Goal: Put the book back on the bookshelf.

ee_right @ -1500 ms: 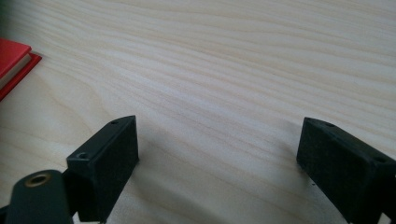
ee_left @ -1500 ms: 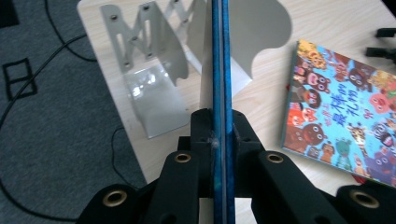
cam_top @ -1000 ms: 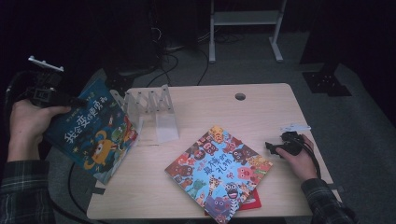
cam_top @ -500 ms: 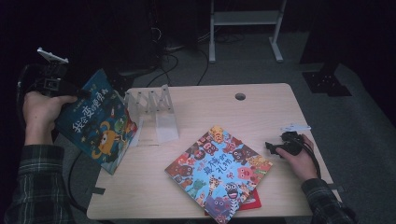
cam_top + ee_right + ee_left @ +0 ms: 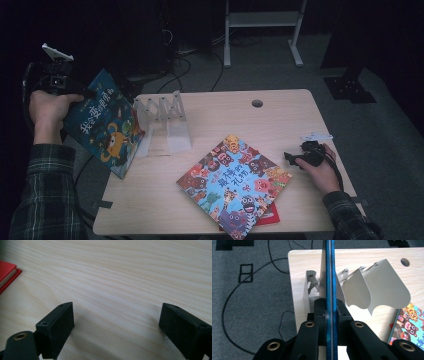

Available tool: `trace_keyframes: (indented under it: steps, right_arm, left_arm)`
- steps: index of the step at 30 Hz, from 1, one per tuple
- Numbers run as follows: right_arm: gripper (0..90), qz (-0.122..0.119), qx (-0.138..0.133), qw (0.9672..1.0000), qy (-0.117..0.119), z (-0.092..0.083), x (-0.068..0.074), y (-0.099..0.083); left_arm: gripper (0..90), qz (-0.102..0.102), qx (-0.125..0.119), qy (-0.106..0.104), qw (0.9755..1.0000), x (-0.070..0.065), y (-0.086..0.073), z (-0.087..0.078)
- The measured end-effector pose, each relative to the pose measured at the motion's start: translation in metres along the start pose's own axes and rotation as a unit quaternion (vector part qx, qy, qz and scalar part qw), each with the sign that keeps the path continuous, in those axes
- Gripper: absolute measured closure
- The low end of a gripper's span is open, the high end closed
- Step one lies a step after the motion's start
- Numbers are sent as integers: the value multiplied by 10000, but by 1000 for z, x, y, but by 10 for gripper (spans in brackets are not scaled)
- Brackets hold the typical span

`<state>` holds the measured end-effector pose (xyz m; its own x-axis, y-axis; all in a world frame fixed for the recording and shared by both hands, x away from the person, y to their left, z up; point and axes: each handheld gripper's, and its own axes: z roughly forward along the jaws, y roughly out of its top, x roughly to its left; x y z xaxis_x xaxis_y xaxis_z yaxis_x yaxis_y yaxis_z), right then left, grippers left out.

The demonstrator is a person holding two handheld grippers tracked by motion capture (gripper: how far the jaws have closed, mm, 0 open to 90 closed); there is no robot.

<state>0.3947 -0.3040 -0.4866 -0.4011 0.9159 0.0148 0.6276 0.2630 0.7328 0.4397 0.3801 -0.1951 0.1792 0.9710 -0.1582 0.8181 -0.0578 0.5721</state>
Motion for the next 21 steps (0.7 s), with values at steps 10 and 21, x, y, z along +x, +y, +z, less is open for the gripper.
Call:
trace_keyframes:
  steps: [10, 21]
  right_arm:
    - [117, 3, -5, 10000, -4, 0, 0, 0]
    - [117, -5, -6, 10000, -6, 0, 0, 0]
  left_arm:
    - [825, -168, -8, 103, 9998, 7, 11, 8]
    - [821, -176, -4, 53, 9998, 9, 13, 17]
